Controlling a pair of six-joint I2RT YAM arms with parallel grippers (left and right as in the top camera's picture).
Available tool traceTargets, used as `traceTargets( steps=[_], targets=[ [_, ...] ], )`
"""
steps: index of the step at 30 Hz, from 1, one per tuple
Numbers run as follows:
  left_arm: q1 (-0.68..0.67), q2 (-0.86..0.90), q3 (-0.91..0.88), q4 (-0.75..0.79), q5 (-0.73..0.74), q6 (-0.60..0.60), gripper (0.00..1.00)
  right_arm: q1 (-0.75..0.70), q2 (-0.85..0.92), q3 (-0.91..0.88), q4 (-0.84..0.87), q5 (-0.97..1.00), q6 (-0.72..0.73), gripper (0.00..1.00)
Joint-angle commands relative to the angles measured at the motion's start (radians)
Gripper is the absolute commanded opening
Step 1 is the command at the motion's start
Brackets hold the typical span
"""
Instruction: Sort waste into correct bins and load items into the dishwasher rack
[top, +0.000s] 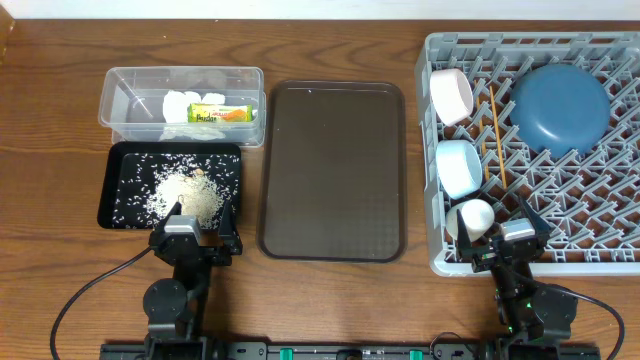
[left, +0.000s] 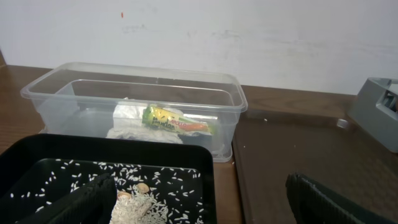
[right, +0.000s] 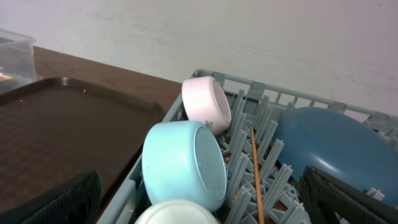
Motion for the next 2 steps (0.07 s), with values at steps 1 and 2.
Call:
traceTargets(
  steps=[1, 2],
  targets=[
    [-0.003, -0.006, -0.014, -0.039, 0.010, 0.010, 0.90, 0.010, -0.007, -0.005, 0.001, -0.001, -0.007, 0.99],
    [-0.003, -0.006, -0.014, -0.039, 0.010, 0.010, 0.89, 0.010, -0.007, -0.005, 0.001, -0.001, -0.007, 0.99]
  ],
)
